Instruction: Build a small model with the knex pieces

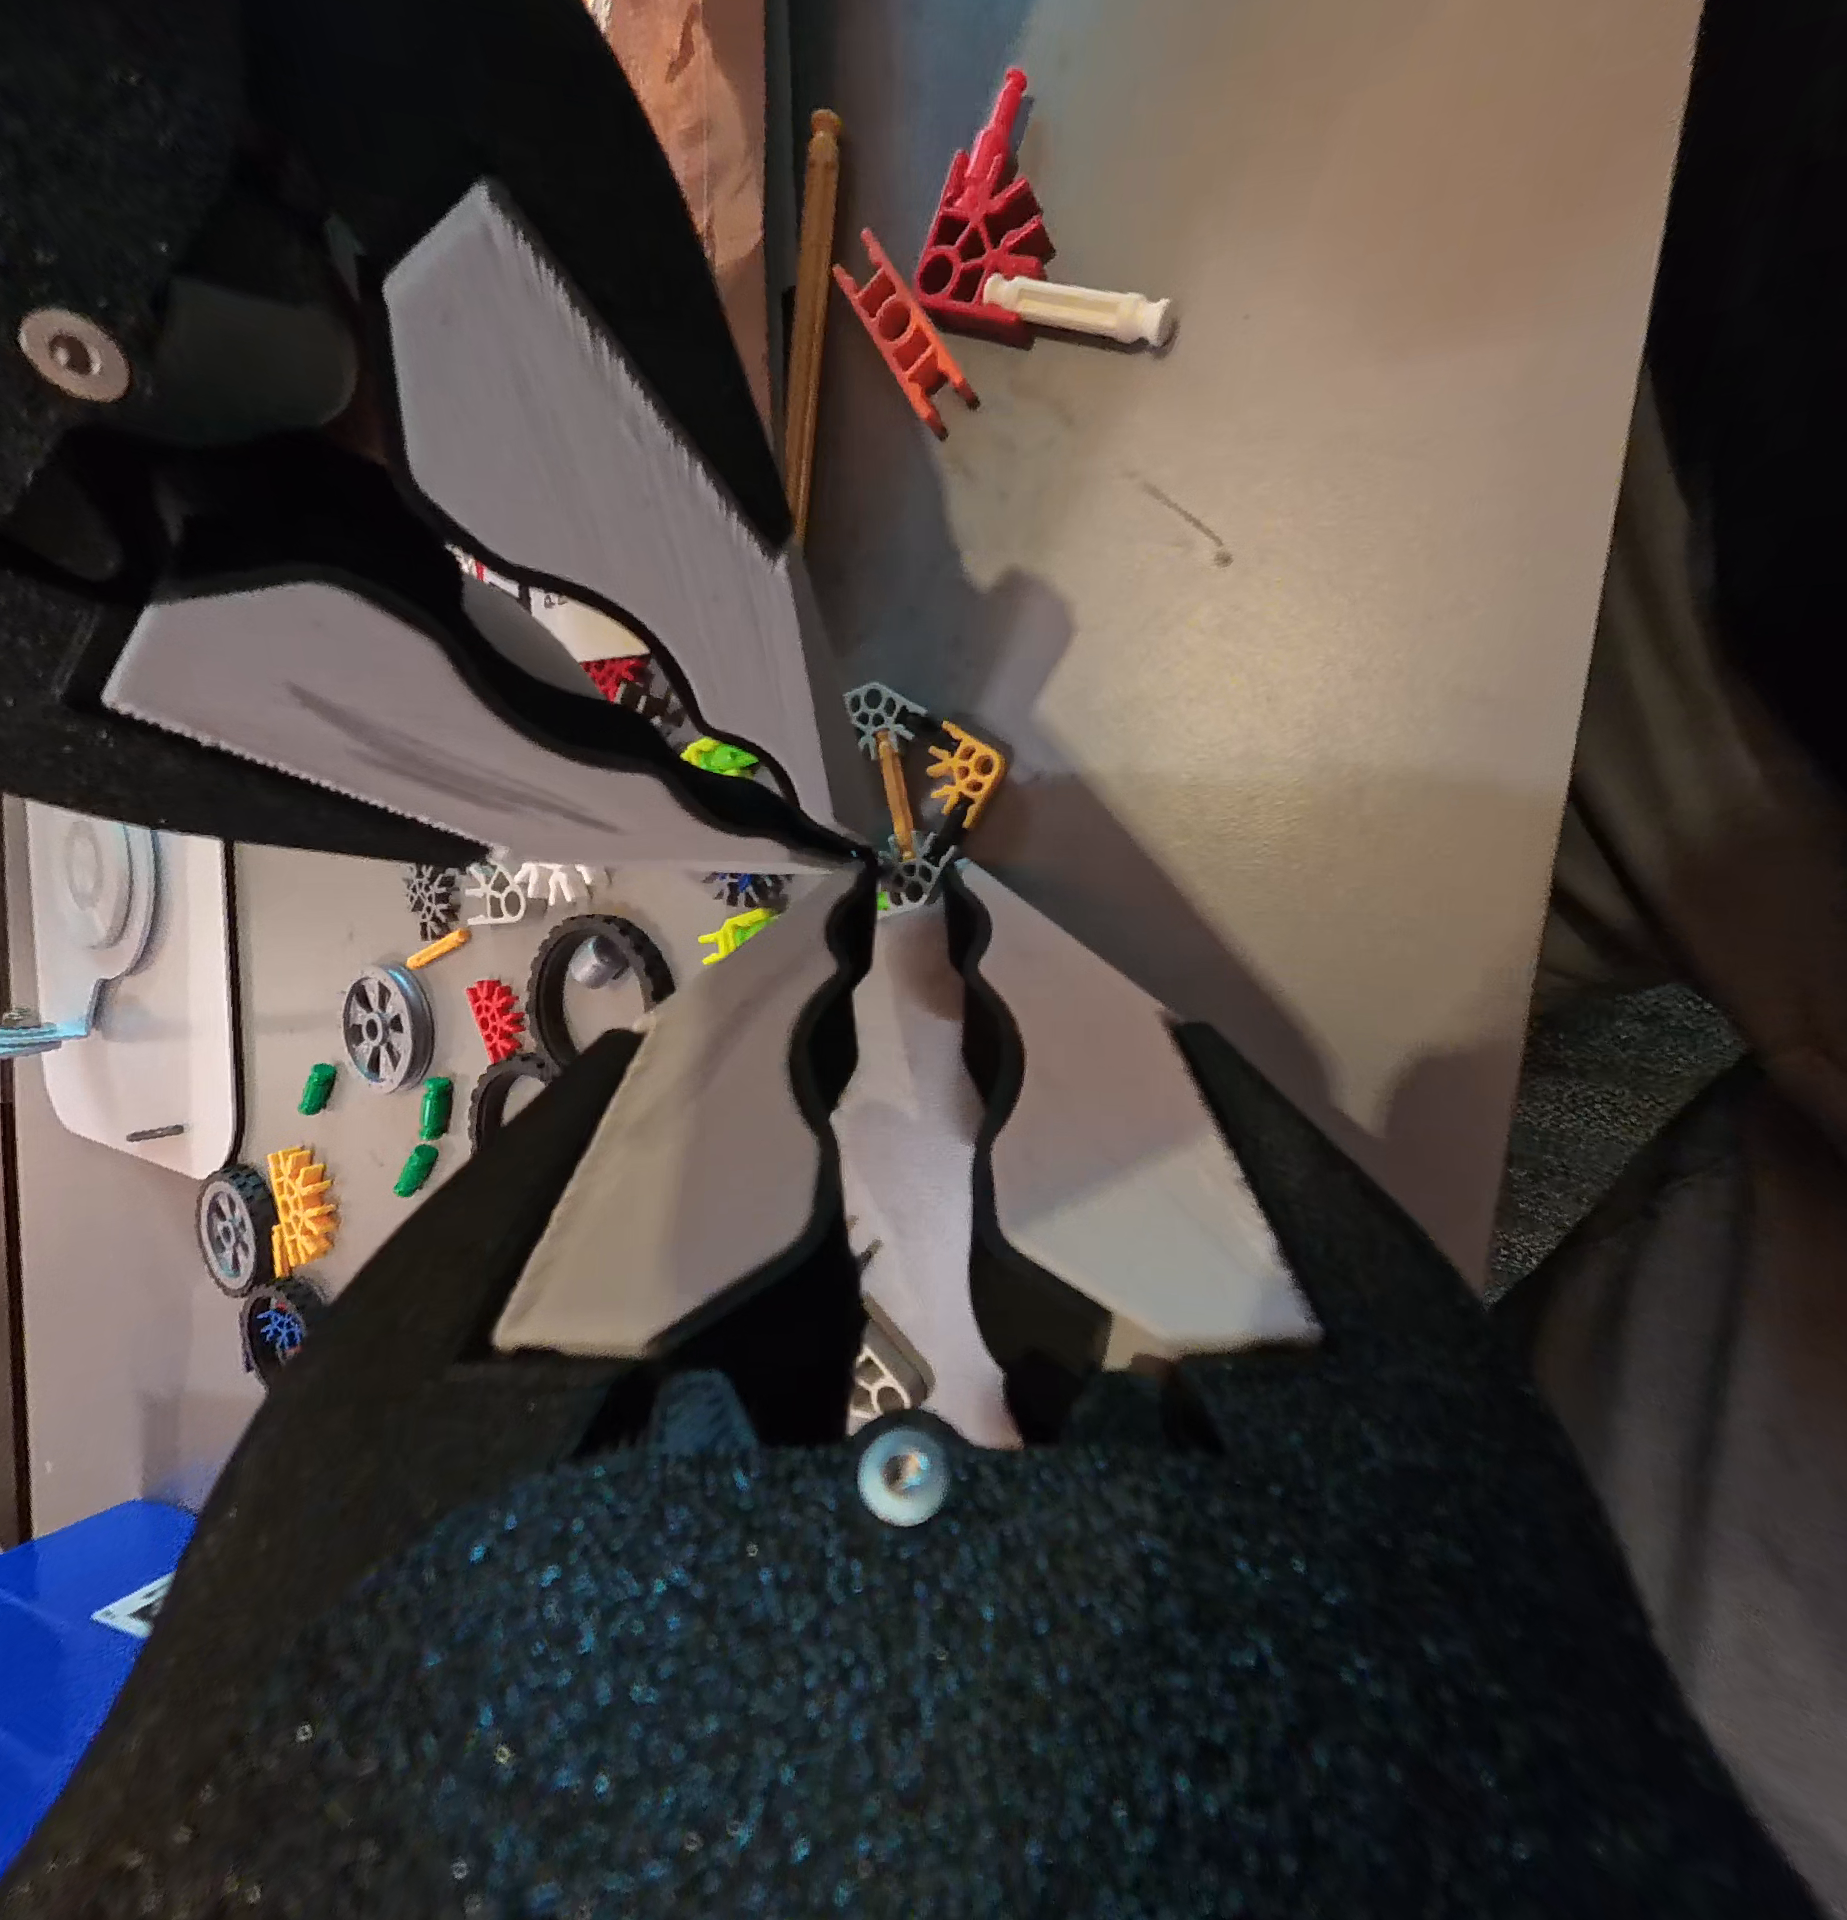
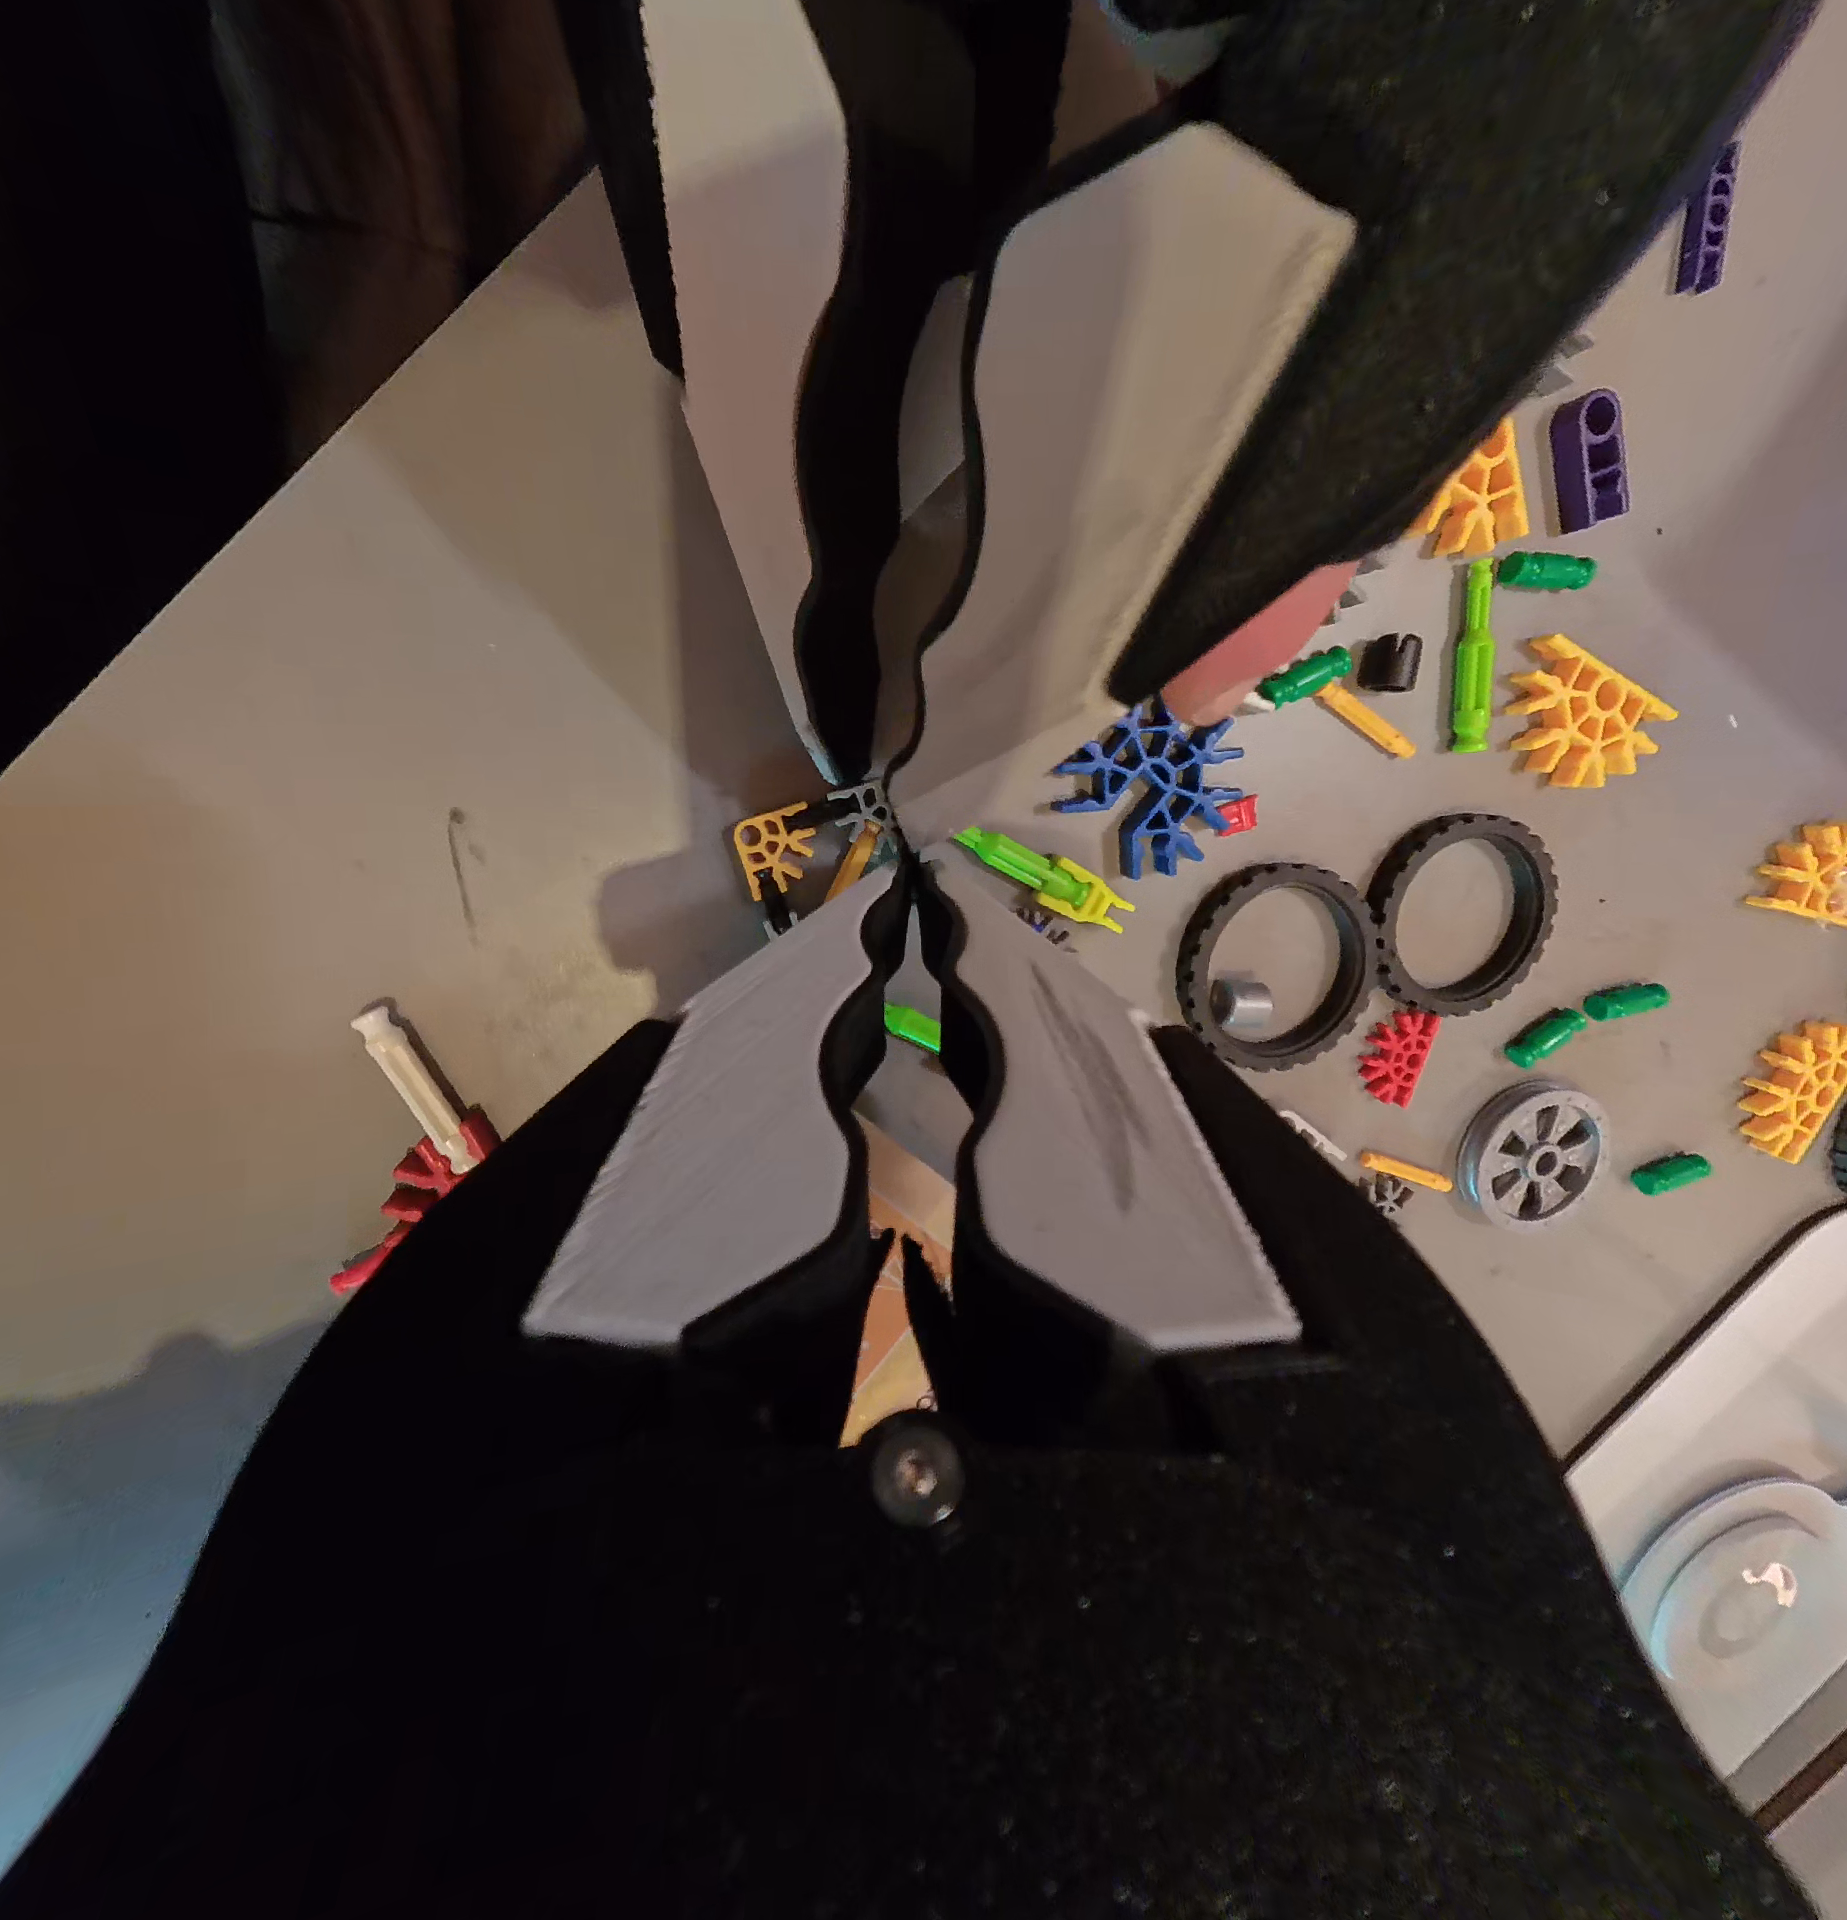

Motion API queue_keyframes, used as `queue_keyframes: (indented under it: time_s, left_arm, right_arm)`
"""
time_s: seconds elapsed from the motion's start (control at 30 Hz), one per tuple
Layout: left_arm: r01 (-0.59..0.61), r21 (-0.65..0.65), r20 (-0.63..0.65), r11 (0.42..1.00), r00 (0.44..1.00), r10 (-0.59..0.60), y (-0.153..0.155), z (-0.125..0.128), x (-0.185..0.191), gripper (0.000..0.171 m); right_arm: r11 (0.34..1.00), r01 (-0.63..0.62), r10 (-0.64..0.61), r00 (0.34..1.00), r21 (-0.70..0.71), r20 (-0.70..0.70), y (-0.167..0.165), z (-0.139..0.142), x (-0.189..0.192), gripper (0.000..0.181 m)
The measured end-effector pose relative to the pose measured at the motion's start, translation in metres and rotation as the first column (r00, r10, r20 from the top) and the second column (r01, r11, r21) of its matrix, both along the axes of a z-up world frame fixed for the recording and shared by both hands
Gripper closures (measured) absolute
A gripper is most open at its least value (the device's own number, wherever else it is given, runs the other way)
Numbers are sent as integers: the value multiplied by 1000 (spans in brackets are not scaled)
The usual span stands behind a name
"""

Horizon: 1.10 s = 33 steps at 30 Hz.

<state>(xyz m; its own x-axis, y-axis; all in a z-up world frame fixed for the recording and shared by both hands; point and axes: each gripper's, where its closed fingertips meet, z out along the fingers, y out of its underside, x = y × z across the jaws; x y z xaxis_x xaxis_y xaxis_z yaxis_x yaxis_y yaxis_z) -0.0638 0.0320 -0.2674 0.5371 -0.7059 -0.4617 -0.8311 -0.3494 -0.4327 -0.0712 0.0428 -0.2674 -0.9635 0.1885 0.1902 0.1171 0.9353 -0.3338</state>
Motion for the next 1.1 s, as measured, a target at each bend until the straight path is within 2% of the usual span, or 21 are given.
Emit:
queue_keyframes:
  time_s: [0.6,0.8,1.1]
  left_arm:
    - [6,-10,-3,1000,1000,-6,1,0,1,161]
    - [9,-27,11,1000,1000,-9,2,-2,3,166]
    - [2,-12,27,1000,1000,-1,4,-1,2,163]
  right_arm:
    - [995,-99,99,995,-5,-16,-2,3,2,181]
    - [994,-108,108,994,23,-16,2,2,1,181]
    - [994,-110,110,994,4,-10,2,2,1,181]
